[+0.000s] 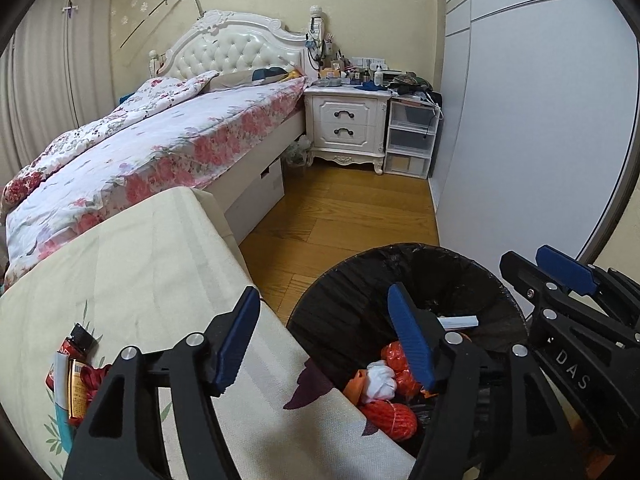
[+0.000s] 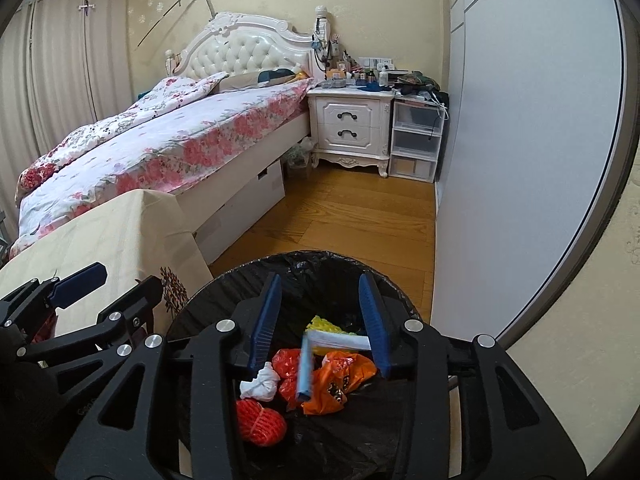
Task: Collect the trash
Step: 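Move both grippers back over the remaining items on the bed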
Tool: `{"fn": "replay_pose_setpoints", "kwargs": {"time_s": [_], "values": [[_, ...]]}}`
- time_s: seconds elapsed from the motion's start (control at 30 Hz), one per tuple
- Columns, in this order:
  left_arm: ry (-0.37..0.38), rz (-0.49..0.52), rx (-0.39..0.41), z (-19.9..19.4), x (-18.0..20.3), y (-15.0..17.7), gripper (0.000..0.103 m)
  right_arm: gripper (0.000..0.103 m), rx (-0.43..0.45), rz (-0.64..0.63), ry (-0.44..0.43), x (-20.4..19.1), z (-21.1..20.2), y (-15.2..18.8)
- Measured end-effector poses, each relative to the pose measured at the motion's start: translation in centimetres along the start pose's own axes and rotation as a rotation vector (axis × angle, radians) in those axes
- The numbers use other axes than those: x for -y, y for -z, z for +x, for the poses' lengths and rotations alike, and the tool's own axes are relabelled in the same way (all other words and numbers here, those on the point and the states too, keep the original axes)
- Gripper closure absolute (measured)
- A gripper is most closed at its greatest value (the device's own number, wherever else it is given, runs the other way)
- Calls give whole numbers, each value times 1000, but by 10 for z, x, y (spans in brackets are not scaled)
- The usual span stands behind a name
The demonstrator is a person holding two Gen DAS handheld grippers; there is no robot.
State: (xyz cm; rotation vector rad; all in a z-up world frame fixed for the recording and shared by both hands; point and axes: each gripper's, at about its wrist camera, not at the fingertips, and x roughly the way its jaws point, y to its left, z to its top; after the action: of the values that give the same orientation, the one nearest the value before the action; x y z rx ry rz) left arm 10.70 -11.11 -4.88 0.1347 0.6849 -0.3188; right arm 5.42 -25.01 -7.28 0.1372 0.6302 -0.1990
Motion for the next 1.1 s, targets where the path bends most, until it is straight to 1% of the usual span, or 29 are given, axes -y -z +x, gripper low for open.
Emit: {"fn": "replay_pose_setpoints", "kwargs": {"time_s": [0.03, 0.07, 0.23, 0.37, 0.5, 0.7, 0.87, 1.1], "values": [[-1, -5, 0, -1, -2, 0, 33, 55, 2, 2, 4, 1, -1, 0], [-3, -11, 0, -2, -3, 1, 31, 53, 3, 3, 7, 1, 0, -1], [-17, -31, -4, -8, -12, 2, 29, 40, 8, -5, 17, -1, -3, -2], [-33, -48, -3, -14, -20, 3, 29, 35, 10, -15, 17, -5, -6, -2], [-48, -64, 2, -24, -28, 5, 29, 34, 7, -28, 15, -11, -10, -1], [-78, -89, 9, -40, -45, 10, 29, 34, 4, -48, -14, -23, -18, 0], [-118, -128, 8, -57, -68, 20, 29, 34, -9, -74, -64, -42, -22, 3], [-194, -192, -5, -81, -109, 41, 29, 34, -23, -144, -149, -84, -29, 9]]}}
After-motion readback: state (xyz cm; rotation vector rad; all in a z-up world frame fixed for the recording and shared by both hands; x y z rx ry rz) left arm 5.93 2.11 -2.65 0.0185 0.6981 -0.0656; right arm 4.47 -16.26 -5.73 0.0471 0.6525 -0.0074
